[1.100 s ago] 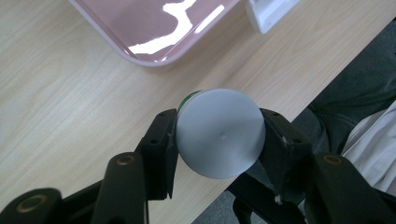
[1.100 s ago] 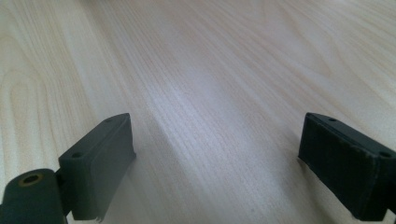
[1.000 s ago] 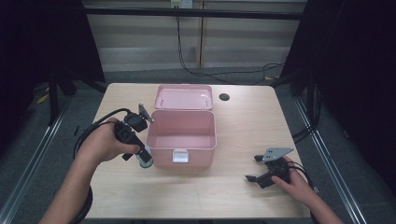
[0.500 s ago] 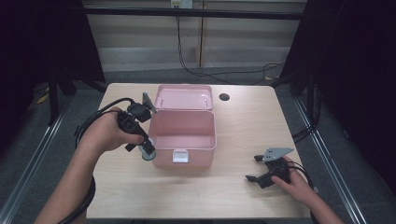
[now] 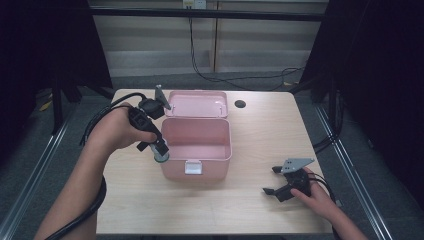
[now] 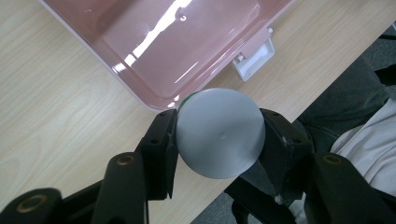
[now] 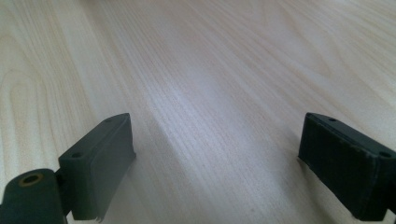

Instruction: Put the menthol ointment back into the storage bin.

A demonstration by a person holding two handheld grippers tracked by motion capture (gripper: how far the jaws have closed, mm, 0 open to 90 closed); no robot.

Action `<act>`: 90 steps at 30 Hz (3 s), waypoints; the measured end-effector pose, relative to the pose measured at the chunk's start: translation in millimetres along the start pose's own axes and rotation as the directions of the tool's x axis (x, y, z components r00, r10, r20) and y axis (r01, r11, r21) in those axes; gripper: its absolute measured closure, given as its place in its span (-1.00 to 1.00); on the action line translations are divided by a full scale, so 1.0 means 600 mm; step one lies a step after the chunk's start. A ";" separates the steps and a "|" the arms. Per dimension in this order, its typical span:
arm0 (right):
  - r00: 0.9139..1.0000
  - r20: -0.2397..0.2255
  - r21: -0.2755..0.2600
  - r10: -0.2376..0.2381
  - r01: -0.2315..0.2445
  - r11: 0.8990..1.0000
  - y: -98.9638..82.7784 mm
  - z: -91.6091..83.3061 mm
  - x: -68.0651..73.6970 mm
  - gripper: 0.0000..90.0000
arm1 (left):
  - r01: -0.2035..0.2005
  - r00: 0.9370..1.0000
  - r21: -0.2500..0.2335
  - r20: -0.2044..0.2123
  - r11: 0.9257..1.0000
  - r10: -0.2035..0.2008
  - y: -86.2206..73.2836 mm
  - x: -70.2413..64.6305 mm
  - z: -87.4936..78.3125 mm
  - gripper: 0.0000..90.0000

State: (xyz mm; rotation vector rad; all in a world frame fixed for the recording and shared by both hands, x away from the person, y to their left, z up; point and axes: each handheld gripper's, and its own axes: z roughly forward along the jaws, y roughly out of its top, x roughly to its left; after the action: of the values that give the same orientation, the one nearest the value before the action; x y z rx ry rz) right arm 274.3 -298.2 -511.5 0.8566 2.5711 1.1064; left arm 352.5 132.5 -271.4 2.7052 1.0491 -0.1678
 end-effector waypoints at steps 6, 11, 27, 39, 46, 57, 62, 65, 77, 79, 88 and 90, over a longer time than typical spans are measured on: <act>1.000 0.000 0.000 0.000 0.000 1.000 0.000 0.000 0.000 -0.78 | -0.003 1.000 -0.008 -0.007 1.000 0.003 0.018 0.000 -0.004 0.11; 1.000 0.000 0.000 0.000 0.000 1.000 0.000 0.000 0.000 -0.78 | -0.010 1.000 -0.010 -0.008 1.000 0.010 0.035 -0.001 -0.004 0.11; 1.000 0.000 0.000 0.000 0.000 1.000 0.000 0.000 0.000 -0.78 | 0.012 1.000 -0.026 -0.027 1.000 -0.013 0.076 0.004 0.012 0.11; 1.000 0.002 0.001 0.002 -0.002 1.000 0.000 0.000 0.000 -0.78 | 0.014 0.999 -0.020 -0.047 1.000 -0.015 0.104 0.004 0.038 0.11; 1.000 0.001 0.002 0.002 -0.002 1.000 0.000 0.000 0.000 -0.78 | 0.002 0.999 -0.018 -0.046 1.000 -0.003 0.122 0.003 0.051 0.11; 1.000 0.001 0.001 0.002 -0.002 1.000 0.000 0.000 0.000 -0.78 | 0.007 0.999 -0.016 -0.050 1.000 -0.008 0.143 0.006 0.079 0.11; 1.000 0.001 0.002 0.002 -0.002 1.000 0.000 0.000 0.000 -0.78 | 0.011 0.998 -0.023 -0.056 1.000 -0.012 0.149 0.011 0.089 0.11; 1.000 0.001 0.001 0.002 -0.002 1.000 0.000 0.000 0.000 -0.78 | 0.014 0.998 -0.024 -0.059 1.000 -0.015 0.152 0.013 0.094 0.11; 1.000 0.001 0.001 0.002 -0.002 1.000 0.000 0.000 0.000 -0.78 | 0.049 0.997 -0.038 -0.059 0.998 -0.051 0.166 0.019 0.115 0.11; 1.000 0.001 0.002 0.002 -0.002 1.000 0.000 0.000 0.000 -0.78 | 0.056 0.997 -0.042 -0.060 0.998 -0.059 0.169 0.021 0.118 0.11; 1.000 0.001 0.002 0.002 -0.002 1.000 0.000 0.000 0.000 -0.78 | 0.098 0.993 -0.049 -0.062 0.994 -0.101 0.176 0.030 0.136 0.11; 1.000 0.001 0.001 0.002 -0.002 1.000 0.000 0.000 0.000 -0.78 | 0.103 0.993 -0.055 -0.058 0.993 -0.106 0.176 0.032 0.139 0.11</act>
State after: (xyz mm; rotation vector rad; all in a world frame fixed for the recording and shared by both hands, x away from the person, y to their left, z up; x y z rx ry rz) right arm 274.1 -298.2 -511.4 0.8598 2.5709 1.1043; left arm 436.3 47.9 -336.9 2.6252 1.1966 -0.0759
